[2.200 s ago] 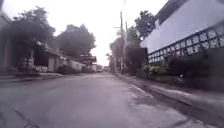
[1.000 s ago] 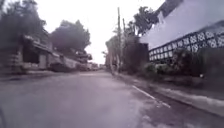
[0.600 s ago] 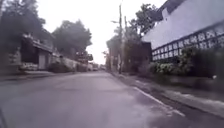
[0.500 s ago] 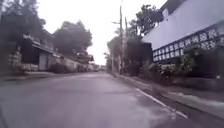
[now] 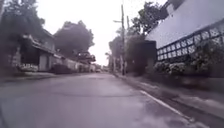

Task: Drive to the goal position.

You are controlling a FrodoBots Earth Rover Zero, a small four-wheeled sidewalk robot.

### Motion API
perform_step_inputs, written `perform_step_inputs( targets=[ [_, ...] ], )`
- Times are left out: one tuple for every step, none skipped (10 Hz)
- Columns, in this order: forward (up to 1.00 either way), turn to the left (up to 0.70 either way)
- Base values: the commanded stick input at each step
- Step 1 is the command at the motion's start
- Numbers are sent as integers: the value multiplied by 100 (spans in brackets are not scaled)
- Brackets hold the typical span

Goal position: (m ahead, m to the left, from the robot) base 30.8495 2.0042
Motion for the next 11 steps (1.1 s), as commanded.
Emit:
perform_step_inputs(
  targets=[
    [70,0],
    [70,0],
    [70,-18],
    [70,-26],
    [70,-33],
    [70,-35],
    [70,-1],
    [70,0],
    [70,0],
    [70,0],
    [70,0]
  ],
)
